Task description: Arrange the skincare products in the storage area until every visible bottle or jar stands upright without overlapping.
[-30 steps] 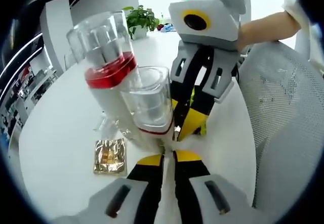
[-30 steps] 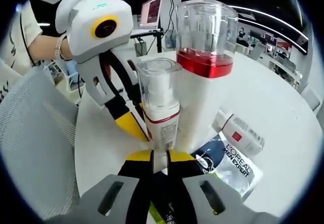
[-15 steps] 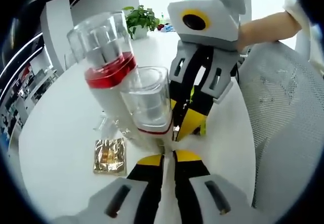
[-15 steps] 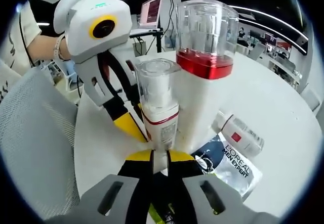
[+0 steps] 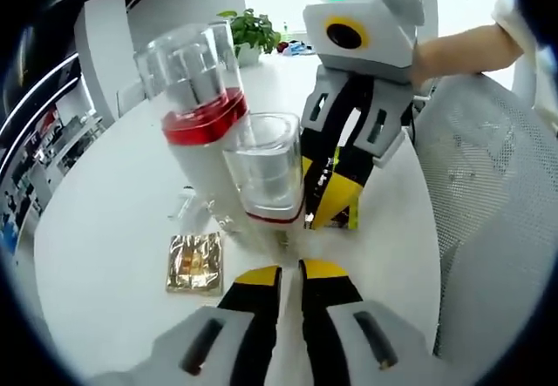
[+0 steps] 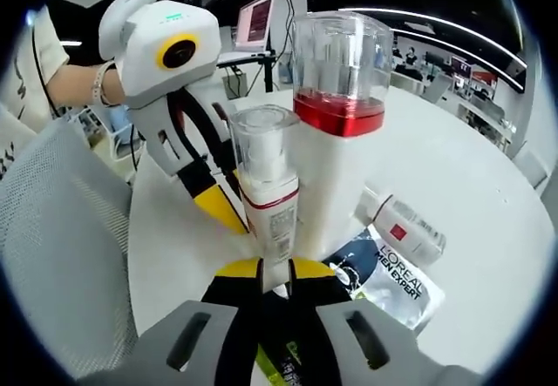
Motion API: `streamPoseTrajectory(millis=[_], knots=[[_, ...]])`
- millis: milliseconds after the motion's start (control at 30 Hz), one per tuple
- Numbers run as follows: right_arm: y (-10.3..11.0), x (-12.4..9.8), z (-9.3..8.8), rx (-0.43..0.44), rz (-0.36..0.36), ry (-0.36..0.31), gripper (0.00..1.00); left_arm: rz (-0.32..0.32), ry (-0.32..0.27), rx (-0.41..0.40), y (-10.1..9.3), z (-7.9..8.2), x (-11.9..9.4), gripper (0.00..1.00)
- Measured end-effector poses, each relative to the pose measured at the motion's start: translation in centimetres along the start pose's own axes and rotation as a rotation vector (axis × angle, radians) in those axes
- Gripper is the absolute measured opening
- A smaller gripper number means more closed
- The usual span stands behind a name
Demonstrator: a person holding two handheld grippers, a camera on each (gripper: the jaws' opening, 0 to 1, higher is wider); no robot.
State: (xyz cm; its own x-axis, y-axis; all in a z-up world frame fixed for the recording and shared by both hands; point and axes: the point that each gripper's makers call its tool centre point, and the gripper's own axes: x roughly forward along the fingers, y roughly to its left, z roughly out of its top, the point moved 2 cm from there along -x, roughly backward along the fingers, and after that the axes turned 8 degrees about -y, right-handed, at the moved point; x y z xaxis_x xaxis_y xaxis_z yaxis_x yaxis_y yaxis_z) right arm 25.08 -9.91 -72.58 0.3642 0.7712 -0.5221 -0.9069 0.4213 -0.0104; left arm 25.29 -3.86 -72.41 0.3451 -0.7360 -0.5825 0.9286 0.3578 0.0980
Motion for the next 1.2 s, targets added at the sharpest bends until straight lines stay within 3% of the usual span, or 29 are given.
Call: streamPoseTrajectory(millis=[400, 733, 933, 1200], knots=[[0.8, -1.4, 1.8, -0.014, -0.022, -0.038, 0.22, 0.019, -0.032, -0.034, -0.3, 1.1, -1.6, 0.13], [0.7, -2.9, 2.8, -0.009, -0.061, -0.044, 0.3, 0.075, -0.051, -0.066, 0.4, 1.6, -3.4, 0.19], [0.9, -4.1, 3.2, 0.016, -0.083, -0.036, 0.4, 0.082, -0.019, -0.088, 0.5, 1.2, -4.8, 0.29], [1.5, -5.7, 4.0, 0.025, -0.099, -0.007, 0.61, 0.083, 0.007, -0.112, 0.2, 0.7, -6.7, 0.46]])
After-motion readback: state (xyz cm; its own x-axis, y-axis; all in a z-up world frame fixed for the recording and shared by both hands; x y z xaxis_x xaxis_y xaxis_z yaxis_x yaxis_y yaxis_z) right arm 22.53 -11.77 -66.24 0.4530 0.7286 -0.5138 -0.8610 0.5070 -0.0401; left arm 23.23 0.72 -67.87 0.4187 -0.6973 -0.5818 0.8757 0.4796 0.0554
